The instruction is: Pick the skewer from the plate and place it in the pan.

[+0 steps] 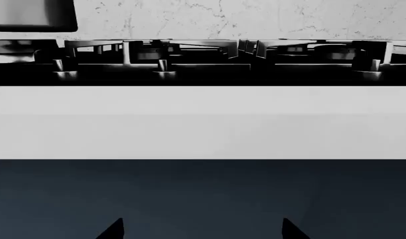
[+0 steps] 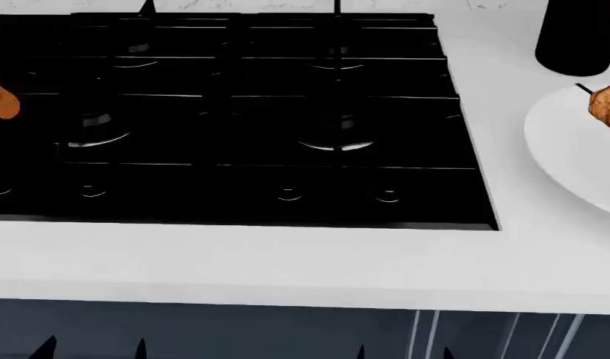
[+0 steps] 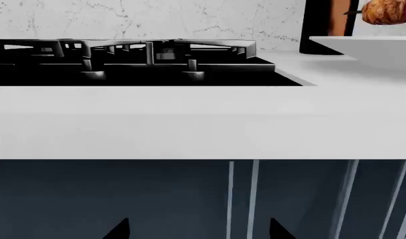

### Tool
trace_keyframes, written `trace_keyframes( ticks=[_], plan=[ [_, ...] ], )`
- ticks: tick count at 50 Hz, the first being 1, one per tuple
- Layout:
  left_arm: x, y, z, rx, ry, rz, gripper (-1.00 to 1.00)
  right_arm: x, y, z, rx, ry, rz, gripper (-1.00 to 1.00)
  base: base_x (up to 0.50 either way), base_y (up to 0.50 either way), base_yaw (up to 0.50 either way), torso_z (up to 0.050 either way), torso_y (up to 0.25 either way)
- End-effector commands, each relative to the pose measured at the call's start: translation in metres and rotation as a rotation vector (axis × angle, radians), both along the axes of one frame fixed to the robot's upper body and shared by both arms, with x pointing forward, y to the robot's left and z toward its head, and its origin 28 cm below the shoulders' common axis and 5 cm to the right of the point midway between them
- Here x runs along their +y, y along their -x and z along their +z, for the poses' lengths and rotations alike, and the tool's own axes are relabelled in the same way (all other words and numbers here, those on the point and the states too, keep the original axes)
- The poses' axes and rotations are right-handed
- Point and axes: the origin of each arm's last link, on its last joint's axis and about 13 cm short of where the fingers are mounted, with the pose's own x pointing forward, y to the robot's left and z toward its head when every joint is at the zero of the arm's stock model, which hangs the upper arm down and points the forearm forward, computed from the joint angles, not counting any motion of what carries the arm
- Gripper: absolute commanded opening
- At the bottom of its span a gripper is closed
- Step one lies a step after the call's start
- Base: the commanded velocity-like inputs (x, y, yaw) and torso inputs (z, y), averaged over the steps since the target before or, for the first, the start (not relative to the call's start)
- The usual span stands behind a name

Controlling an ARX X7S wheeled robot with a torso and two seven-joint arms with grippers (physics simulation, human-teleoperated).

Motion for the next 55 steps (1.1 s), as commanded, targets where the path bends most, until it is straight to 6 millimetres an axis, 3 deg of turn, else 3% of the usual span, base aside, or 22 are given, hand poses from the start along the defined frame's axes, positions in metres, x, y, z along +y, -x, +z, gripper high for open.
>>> trace_keyframes(
  ticks=[1, 9, 28, 55],
  plan=[
    [0.0, 0.0, 0.001, 0.0, -0.009, 0.0, 1.0, 0.0, 0.001, 0.003, 0.0, 0.0, 0.0, 1.0, 0.0, 0.0, 0.0, 0.0, 0.0],
    [-0.002, 0.006, 0.002, -0.012, -0.012, -0.015, 1.0, 0.001, 0.004, -0.006, 0.017, 0.025, -0.007, 1.0, 0.0, 0.0, 0.0, 0.0, 0.0],
    [0.003, 0.002, 0.008, -0.012, 0.049, -0.014, 1.0, 0.003, -0.002, -0.002, 0.032, 0.029, -0.003, 1.0, 0.0, 0.0, 0.0, 0.001, 0.0],
    [0.007, 0.003, 0.012, 0.031, 0.077, -0.041, 1.0, 0.005, 0.002, -0.007, 0.04, 0.011, 0.002, 1.0, 0.0, 0.0, 0.0, 0.05, 0.011]
  ],
)
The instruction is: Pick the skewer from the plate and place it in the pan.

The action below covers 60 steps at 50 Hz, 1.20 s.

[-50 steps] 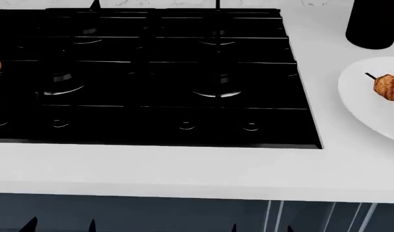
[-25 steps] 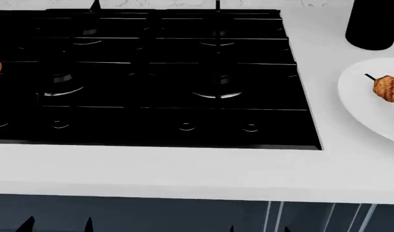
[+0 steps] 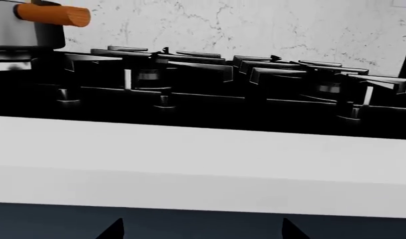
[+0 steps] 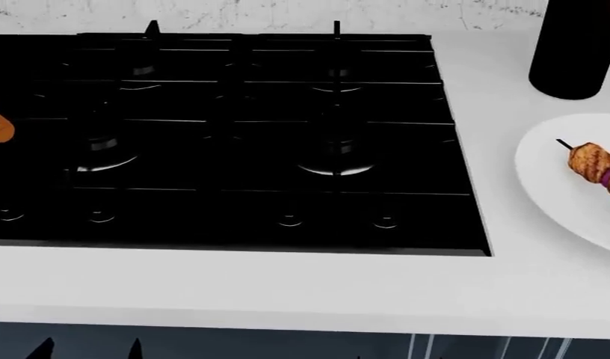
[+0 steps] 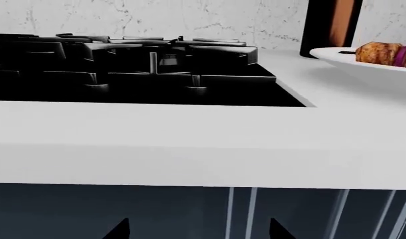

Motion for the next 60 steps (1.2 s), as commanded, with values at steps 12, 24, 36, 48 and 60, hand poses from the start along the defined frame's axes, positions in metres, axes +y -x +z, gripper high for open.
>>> trace_keyframes(
  ticks=[12, 24, 36, 48, 60],
  plan=[
    [0.001, -0.006, 0.004, 0.006, -0.006, -0.021, 1.0, 0.0, -0.005, 0.003, -0.014, -0.005, 0.004, 1.0, 0.0, 0.0, 0.0, 0.05, 0.011],
    [0.029, 0.025, 0.135, -0.116, 0.064, -0.144, 1.0, -0.028, 0.013, 0.133, -0.129, 0.103, 0.112, 1.0, 0.0, 0.0, 0.0, 0.007, 0.001],
    [0.038, 0.023, 0.179, -0.187, -0.101, -0.099, 1.0, -0.041, 0.013, 0.176, -0.215, 0.124, 0.188, 1.0, 0.0, 0.0, 0.0, 0.0, 0.0],
    [0.04, 0.024, 0.171, -0.173, -0.126, -0.084, 1.0, -0.045, 0.005, 0.167, -0.164, 0.099, 0.168, 1.0, 0.0, -0.16, 0.0, 0.0, 0.0],
    [0.039, 0.024, 0.168, -0.163, -0.132, -0.084, 1.0, -0.045, 0.006, 0.165, -0.158, 0.093, 0.167, 1.0, 0.0, -0.5, 0.0, 0.0, 0.0]
  ],
)
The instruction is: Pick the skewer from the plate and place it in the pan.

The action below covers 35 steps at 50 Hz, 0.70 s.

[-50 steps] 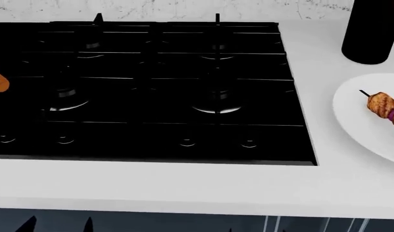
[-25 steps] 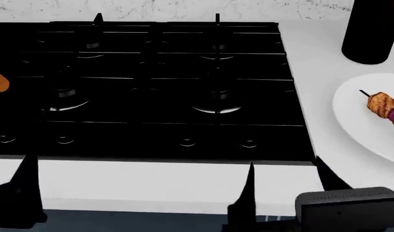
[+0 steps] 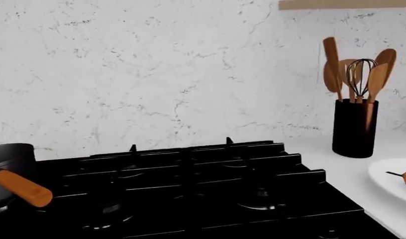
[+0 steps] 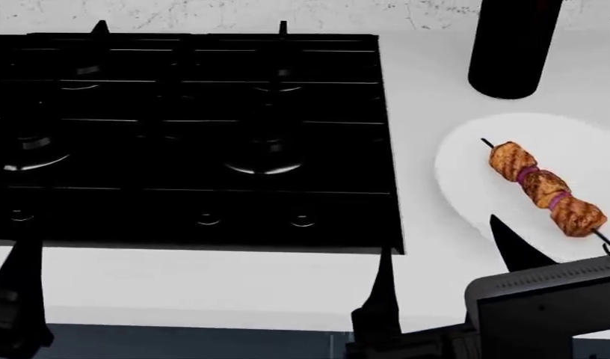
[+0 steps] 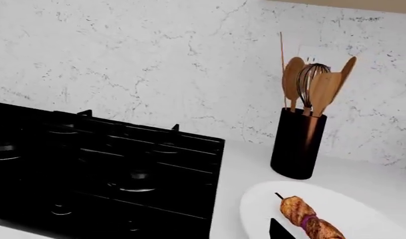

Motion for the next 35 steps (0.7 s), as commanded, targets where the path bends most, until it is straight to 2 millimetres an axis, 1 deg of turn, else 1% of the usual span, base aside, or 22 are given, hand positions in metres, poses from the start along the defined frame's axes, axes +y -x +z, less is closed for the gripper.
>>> trace_keyframes(
  ticks=[1, 19, 27, 31, 35],
  plan=[
    [0.0, 0.002, -0.001, 0.005, -0.023, 0.001, 1.0, -0.001, 0.002, 0.0, 0.009, 0.002, 0.003, 1.0, 0.0, -0.5, 0.0, 0.0, 0.0],
    [0.001, 0.005, -0.003, 0.015, -0.029, 0.006, 1.0, -0.002, 0.006, 0.0, 0.013, -0.002, -0.002, 1.0, 0.0, -0.5, 0.0, 0.0, 0.0],
    [0.001, 0.004, -0.003, 0.013, -0.029, 0.01, 1.0, -0.004, 0.005, 0.001, 0.013, -0.006, -0.004, 1.0, 0.0, -0.5, 0.0, 0.0, 0.0],
    [0.001, 0.003, -0.002, 0.013, -0.03, 0.013, 1.0, -0.004, 0.003, 0.003, 0.004, -0.005, -0.006, 1.0, 0.0, -0.06, 0.0, 0.0, 0.0],
    [0.001, 0.0, -0.001, 0.007, -0.03, 0.021, 1.0, -0.004, 0.002, 0.01, 0.002, -0.045, 0.015, 1.0, 0.0, 0.0, 0.0, 0.0, 0.0]
  ],
)
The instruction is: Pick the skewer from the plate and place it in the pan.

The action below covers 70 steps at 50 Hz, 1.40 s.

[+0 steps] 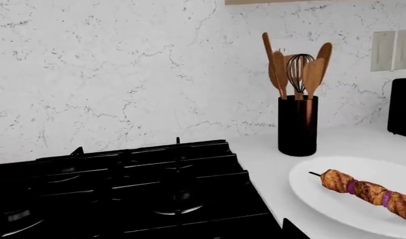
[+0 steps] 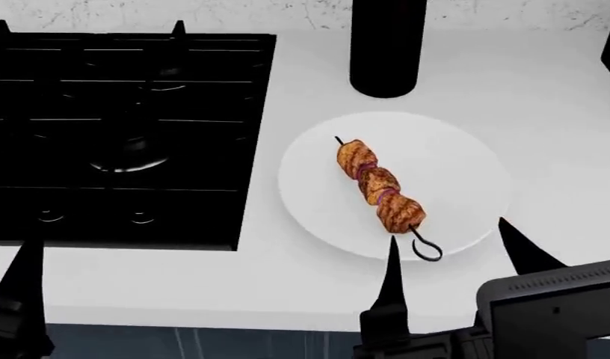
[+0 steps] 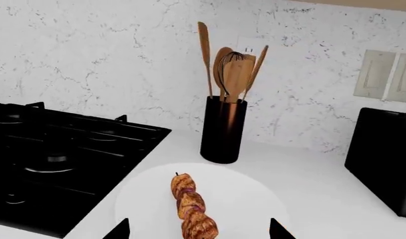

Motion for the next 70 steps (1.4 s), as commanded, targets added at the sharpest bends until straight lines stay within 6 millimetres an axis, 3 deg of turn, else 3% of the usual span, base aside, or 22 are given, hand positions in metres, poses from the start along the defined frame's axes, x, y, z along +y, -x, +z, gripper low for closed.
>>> trace_keyframes(
  ticks=[1, 23, 27, 33, 47, 60, 70],
  plan=[
    [0.001, -0.003, 0.002, -0.005, -0.004, 0.014, 1.0, 0.0, -0.001, 0.01, -0.009, -0.045, 0.032, 1.0, 0.0, 0.0, 0.0, 0.0, 0.0],
    [0.001, -0.001, 0.003, -0.01, -0.006, 0.02, 1.0, 0.0, -0.004, 0.011, 0.011, -0.015, 0.043, 1.0, 0.46, 0.0, 0.0, 0.0, 0.0],
    [0.001, 0.0, 0.004, -0.012, -0.007, 0.02, 1.0, -0.001, -0.006, 0.017, 0.087, -0.023, 0.132, 1.0, 0.0, 0.0, 0.0, 0.0, 0.0],
    [0.001, 0.001, 0.005, -0.012, -0.009, 0.022, 1.0, -0.002, -0.017, 0.043, 0.228, 0.008, 0.335, 1.0, 0.0, 0.0, 0.0, 0.0, 0.0],
    [0.004, 0.0, 0.005, -0.015, -0.014, 0.022, 1.0, -0.019, -0.047, 0.062, 0.435, 0.047, 0.449, 1.0, 0.0, 0.0, 0.0, 0.0, 0.0],
    [0.004, -0.004, 0.004, -0.019, -0.016, 0.017, 1.0, -0.033, -0.07, 0.061, 0.558, 0.131, 0.477, 1.0, 0.0, 0.0, 0.0, 0.0, 0.0],
    [0.005, -0.004, 0.005, -0.022, -0.019, 0.014, 1.0, -0.041, -0.084, 0.065, 0.571, 0.11, 0.382, 1.0, 0.0, 0.0, 0.0, 0.0, 0.0]
  ],
)
